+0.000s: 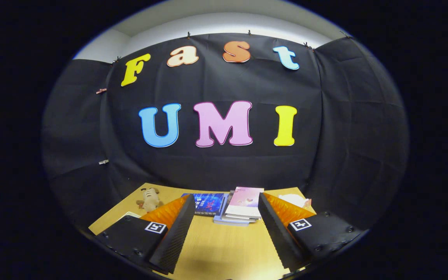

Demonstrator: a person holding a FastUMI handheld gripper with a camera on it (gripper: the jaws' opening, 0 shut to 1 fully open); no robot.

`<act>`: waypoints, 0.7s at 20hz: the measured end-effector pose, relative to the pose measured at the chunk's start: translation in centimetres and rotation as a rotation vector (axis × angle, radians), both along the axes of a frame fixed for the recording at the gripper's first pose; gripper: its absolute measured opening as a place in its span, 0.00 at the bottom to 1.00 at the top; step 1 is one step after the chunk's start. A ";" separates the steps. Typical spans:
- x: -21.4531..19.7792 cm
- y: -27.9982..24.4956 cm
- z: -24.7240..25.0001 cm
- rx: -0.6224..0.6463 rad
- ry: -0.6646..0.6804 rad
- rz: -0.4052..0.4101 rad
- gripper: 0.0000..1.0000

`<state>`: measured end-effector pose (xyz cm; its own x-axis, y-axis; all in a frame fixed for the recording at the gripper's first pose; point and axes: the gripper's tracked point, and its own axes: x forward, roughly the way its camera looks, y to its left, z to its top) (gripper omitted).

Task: Open the storage box then place both shoes into the box .Put the left shoe in first, then the right shoe, with the right side of both shoes facing outward in a uniform manner.

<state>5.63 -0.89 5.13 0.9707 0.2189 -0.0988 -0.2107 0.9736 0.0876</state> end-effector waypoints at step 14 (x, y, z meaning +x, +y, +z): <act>-1.1 -6.7 0.3 -0.009 -0.047 0.039 0.98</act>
